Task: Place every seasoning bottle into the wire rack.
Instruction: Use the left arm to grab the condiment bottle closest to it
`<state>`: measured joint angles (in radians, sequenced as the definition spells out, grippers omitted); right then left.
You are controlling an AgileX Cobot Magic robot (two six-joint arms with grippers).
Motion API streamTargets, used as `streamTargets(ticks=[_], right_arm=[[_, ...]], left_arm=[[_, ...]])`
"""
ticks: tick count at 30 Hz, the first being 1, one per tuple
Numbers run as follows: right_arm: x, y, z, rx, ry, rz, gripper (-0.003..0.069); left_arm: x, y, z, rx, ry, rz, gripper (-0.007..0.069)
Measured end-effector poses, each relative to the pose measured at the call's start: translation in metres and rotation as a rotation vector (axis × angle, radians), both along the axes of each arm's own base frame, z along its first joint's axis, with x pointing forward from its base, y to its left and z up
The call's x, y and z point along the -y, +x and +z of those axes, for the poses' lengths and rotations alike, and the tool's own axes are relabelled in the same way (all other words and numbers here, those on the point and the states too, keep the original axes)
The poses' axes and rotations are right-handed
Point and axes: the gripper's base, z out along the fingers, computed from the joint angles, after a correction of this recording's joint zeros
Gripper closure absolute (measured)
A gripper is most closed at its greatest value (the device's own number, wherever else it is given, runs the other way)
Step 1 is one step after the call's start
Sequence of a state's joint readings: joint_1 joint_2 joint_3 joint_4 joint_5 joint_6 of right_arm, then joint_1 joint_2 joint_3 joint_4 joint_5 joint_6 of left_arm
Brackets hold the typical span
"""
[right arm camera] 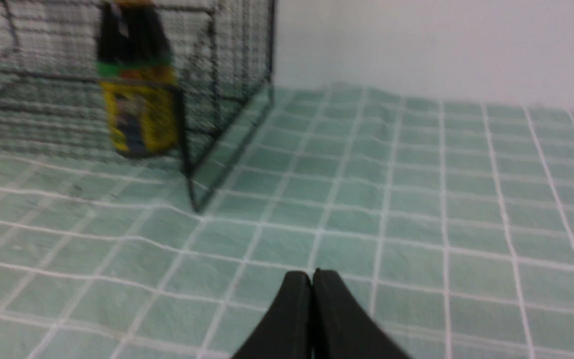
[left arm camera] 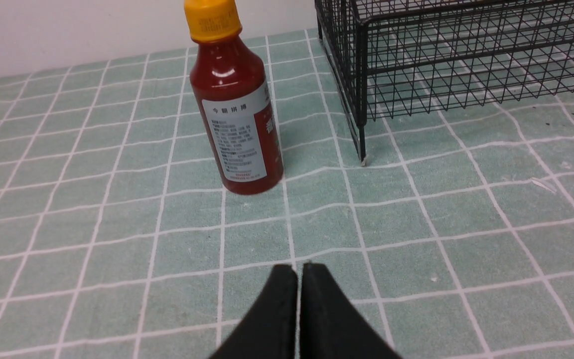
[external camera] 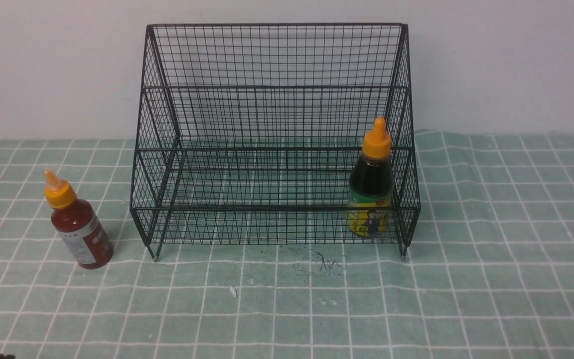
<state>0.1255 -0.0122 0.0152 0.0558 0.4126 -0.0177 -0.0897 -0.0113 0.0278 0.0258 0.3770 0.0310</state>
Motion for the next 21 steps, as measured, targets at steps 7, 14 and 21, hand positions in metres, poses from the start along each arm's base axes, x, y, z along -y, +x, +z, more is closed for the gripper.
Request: streamTargets(ticks=[7,14,21], right_arm=[[0.0048,0.0006,0.0003,0.004,0.002,-0.089,0.0673],[0.0079,0.0007,0.0003,0.004,0.001,-0.148,0.0673],[0.0079,0.0007,0.0,0.003,0.001,-0.148,0.0673]], left_arm=[[0.0,0.0,-0.0001,-0.001,0.0,0.0,0.0631],[0.0,0.0,-0.0001,-0.001,0.0,0.0,0.0631],[0.0,0.0,-0.0001,-0.001,0.0,0.0,0.0631]])
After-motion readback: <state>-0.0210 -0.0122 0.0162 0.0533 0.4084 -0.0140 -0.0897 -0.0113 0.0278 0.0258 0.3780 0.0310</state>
